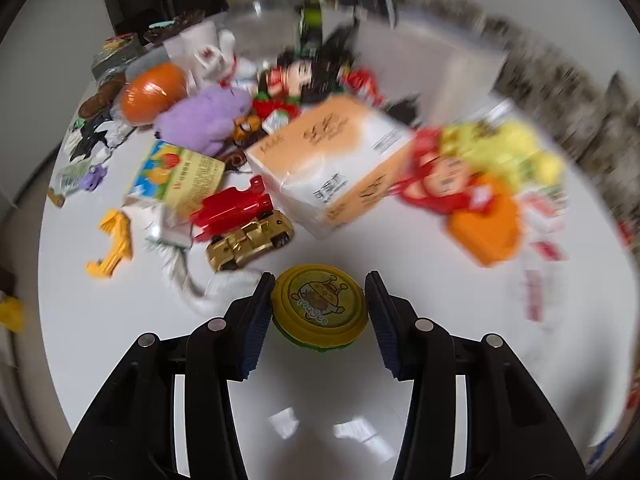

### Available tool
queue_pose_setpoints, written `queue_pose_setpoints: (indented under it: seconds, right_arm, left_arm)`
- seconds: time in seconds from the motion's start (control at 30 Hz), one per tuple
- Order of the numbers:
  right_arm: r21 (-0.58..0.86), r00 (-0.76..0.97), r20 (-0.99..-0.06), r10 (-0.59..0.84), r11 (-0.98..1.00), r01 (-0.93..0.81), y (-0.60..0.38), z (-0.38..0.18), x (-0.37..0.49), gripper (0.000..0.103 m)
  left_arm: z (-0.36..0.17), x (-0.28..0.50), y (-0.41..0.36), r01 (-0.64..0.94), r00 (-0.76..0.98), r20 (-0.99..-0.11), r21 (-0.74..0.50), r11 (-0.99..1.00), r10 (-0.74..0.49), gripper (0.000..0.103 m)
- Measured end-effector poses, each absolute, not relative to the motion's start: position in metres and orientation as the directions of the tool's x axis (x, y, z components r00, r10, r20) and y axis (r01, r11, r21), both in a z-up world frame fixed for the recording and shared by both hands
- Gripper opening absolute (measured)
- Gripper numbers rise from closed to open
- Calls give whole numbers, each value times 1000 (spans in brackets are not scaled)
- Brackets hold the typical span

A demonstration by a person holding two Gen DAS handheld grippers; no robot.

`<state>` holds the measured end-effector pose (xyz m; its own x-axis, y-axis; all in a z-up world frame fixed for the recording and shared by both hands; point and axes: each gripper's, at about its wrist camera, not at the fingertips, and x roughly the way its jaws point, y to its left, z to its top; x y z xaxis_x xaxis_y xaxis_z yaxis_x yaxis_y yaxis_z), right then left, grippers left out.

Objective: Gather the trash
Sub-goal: 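Grasp yellow round tin with left gripper while right gripper grasps teal snail toy, then carry tin and snail toy to the cardboard box and open both grippers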

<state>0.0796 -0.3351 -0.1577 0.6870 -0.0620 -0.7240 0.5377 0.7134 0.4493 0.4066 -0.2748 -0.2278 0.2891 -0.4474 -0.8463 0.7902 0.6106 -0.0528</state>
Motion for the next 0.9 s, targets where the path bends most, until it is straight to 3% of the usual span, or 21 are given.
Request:
queue_pose_setpoints:
  seconds: [0.2,0.43,0.7,0.9]
  right_arm:
    - [449,684,-728,40,782,432,-323,-160,103,71]
    - [452,629,-748,211,856,250,-303,-179,104,71]
    - [417,483,-799,358,909,16,-277,-215,54,71]
    - [396,359,-852,381,918,-33,-277,-265,-14,71]
  left_arm:
    - [-170,340,-190,809,246,-766,-175,561,-594,46]
    - [-171,210,-102,753,224,-800,-221,619,-557,46]
    - [-233,58,-82,601,133,-880,-295,743,-456,46]
    - [-326,4,-111,491,31,-907,-351,797,-419,46]
